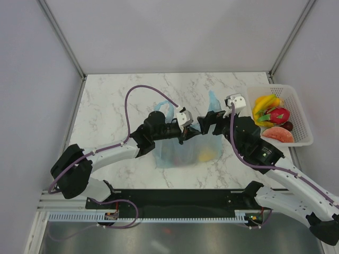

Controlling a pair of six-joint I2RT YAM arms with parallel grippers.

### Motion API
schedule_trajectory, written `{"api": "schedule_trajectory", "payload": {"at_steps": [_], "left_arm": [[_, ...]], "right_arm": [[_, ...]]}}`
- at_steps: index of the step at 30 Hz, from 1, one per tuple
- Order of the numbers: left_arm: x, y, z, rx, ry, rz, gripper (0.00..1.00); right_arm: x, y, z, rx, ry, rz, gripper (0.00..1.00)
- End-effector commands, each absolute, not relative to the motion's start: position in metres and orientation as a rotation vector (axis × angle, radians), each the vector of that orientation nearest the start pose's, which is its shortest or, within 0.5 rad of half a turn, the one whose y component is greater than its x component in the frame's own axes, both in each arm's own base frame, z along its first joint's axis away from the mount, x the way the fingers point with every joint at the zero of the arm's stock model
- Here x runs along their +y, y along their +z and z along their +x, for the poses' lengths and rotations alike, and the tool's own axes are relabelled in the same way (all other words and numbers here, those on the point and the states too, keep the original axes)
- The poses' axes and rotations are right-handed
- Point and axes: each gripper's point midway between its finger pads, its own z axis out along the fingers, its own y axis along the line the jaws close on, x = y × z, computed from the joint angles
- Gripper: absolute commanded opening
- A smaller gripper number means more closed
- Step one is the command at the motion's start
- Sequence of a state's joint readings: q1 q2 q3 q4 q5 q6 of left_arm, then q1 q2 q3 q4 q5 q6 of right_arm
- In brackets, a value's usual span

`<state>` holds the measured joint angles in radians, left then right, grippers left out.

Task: Place the fake fruits into the plastic bag and tie a complex knot
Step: Adjust the plastic bag at the center of the board.

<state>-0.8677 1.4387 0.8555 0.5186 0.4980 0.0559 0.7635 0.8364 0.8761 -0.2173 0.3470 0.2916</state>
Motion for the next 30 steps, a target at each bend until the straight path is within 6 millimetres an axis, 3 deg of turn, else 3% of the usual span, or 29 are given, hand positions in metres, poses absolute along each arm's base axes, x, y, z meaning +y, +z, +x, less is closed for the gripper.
{"api": "schedule_trajectory", "payload": {"at_steps": [1,4,9,10,11,13,14,16,17,19,20,22,23,30], "left_arm": [[-0.4,0.272,0.231,1.245,-1.01,1.057,0.02],[-0.403,0.272,0.235,1.271,-1.01,1.037,0.02],[-0.412,0.274,0.235,1.309,-1.047,1.002,0.02],[-0.415,0.273,0.233,1.308,-1.051,1.005,0.02],[-0.416,0.274,0.232,1.306,-1.052,1.006,0.03],[-0.417,0.274,0.23,1.31,-1.047,1.012,0.15],[-0.416,0.274,0.232,1.317,-1.035,1.004,0.32],[-0.411,0.275,0.233,1.334,-1.011,1.005,0.49],[-0.408,0.277,0.234,1.342,-0.998,0.993,0.63],[-0.401,0.289,0.231,1.343,-0.99,0.977,0.74],[-0.396,0.285,0.232,1.392,-0.975,0.973,0.81],[-0.39,0.307,0.228,1.39,-0.98,0.947,0.83],[-0.384,0.303,0.229,1.448,-0.963,0.938,0.84],[-0.361,0.386,0.219,1.473,-1.031,0.758,0.87]], "right_arm": [[0.195,0.31,0.263,1.697,0.553,-0.146,0.97],[0.195,0.31,0.264,1.685,0.557,-0.137,0.91],[0.189,0.306,0.268,1.664,0.533,-0.096,0.7],[0.188,0.308,0.27,1.652,0.527,-0.087,0.63],[0.188,0.307,0.271,1.654,0.519,-0.095,0.46],[0.188,0.308,0.272,1.652,0.508,-0.105,0.34],[0.187,0.309,0.273,1.647,0.496,-0.113,0.21],[0.184,0.308,0.273,1.643,0.478,-0.112,0.05],[0.183,0.308,0.272,1.64,0.473,-0.115,0.01],[0.179,0.308,0.27,1.632,0.457,-0.13,0.0],[0.179,0.306,0.27,1.632,0.453,-0.14,0.0],[0.178,0.308,0.267,1.617,0.452,-0.163,0.0],[0.179,0.306,0.266,1.617,0.452,-0.177,0.0],[0.189,0.298,0.259,1.608,0.497,-0.262,0.0]]}}
